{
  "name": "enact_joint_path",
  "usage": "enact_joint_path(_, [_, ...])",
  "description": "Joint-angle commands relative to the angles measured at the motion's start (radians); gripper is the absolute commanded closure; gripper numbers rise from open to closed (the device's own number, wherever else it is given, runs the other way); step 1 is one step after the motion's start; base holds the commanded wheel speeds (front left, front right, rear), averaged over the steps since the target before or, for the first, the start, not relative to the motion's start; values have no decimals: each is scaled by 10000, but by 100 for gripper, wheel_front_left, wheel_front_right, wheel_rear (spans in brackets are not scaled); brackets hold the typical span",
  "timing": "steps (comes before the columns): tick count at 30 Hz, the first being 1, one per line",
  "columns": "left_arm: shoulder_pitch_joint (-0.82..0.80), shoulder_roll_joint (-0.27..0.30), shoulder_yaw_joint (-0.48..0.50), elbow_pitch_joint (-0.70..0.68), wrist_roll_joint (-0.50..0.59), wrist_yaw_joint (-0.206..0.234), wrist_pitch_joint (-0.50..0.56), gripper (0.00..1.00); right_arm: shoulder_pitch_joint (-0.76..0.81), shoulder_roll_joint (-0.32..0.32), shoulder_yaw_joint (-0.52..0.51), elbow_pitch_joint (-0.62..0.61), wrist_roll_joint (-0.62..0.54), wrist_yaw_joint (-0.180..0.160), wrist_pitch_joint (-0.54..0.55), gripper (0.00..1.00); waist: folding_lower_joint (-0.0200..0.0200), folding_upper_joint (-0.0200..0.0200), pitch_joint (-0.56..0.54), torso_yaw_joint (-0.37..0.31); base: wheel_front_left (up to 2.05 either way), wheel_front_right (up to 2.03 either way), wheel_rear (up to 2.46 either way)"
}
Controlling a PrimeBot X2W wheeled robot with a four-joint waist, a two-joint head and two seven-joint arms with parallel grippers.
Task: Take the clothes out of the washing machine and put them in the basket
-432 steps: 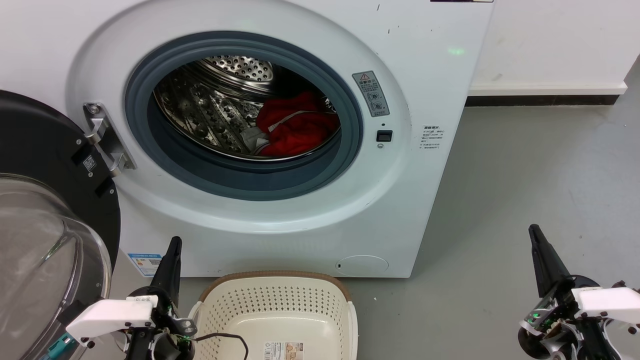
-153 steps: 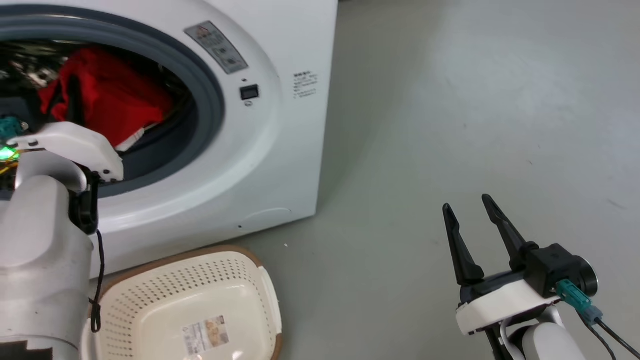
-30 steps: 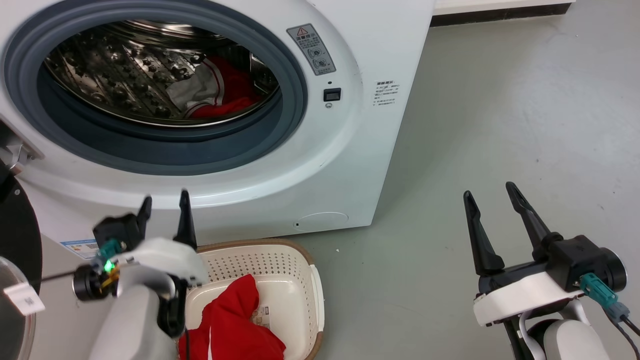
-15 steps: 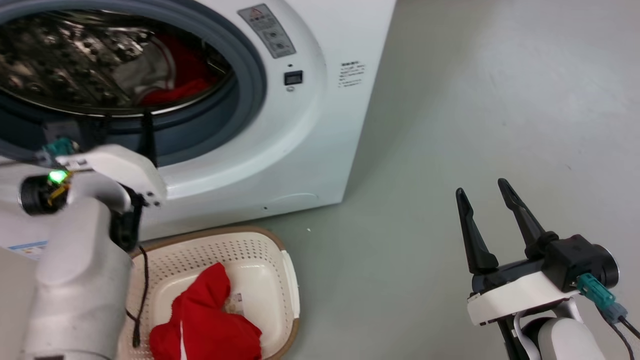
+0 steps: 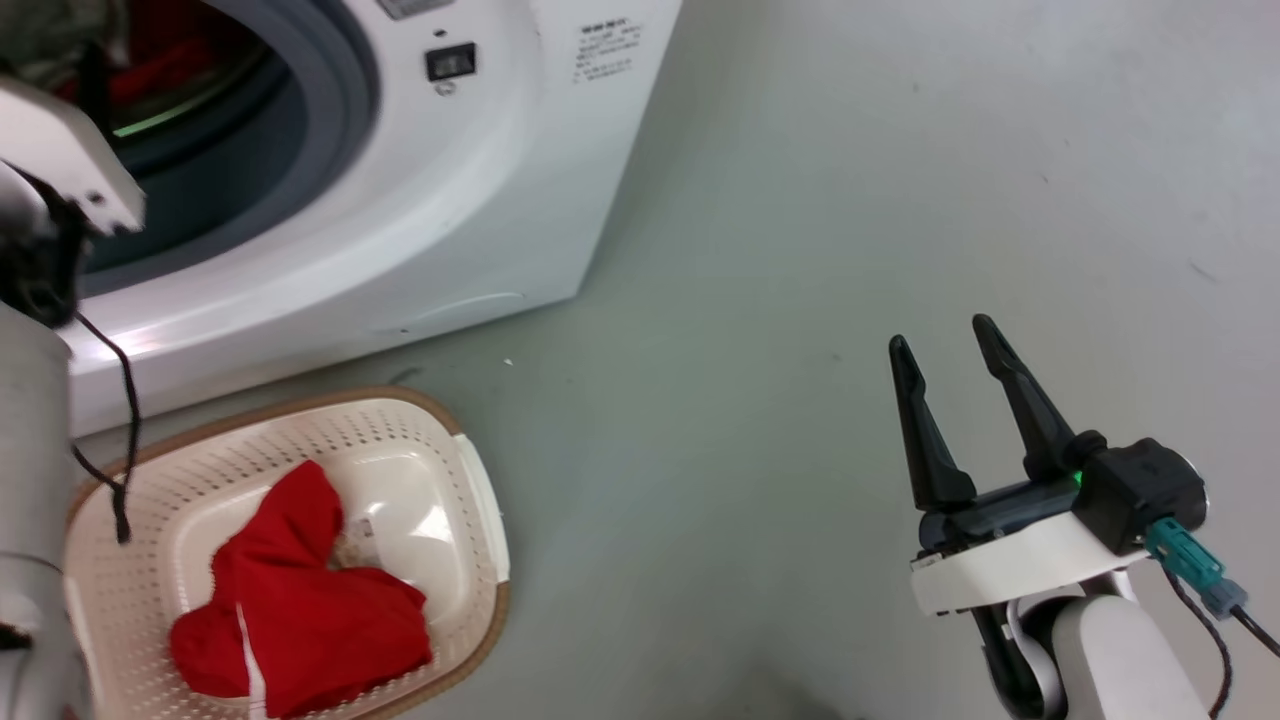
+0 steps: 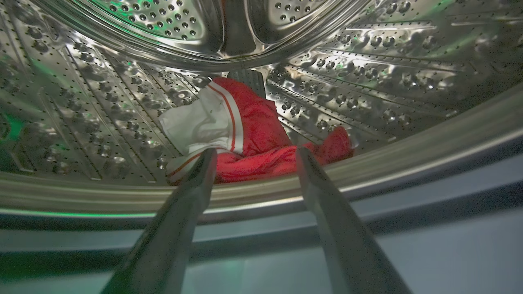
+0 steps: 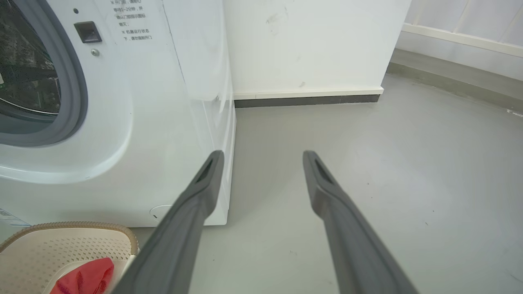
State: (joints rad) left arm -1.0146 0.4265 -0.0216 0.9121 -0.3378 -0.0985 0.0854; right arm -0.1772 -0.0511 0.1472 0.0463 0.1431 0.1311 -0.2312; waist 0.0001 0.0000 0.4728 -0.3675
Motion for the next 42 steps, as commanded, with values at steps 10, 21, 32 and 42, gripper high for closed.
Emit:
enact_joint_path(10, [-2516,1110,-177,411,124,16,1848,0,-678,23,514,245,670,-8,-327,0,-1,0,1820,-1244,0,0,0])
enact_joint_path(21, [-4421,1586,-614,242,255,373,5445,0,-965,20,911,184,1286,-8,-340,0,-1,0,2893,-1821,0,0,0])
enact_joint_path(32, [-4208,1729,-923,-638,339,990,7894,87,-825,20,929,89,1524,-8,-338,0,-1,0,3195,-1853,0,0,0])
enact_joint_path(42, [-3551,2180,-848,-2053,702,1760,6405,100,-899,19,900,109,1604,-8,-338,0,-1,0,3049,-1948,0,0,0])
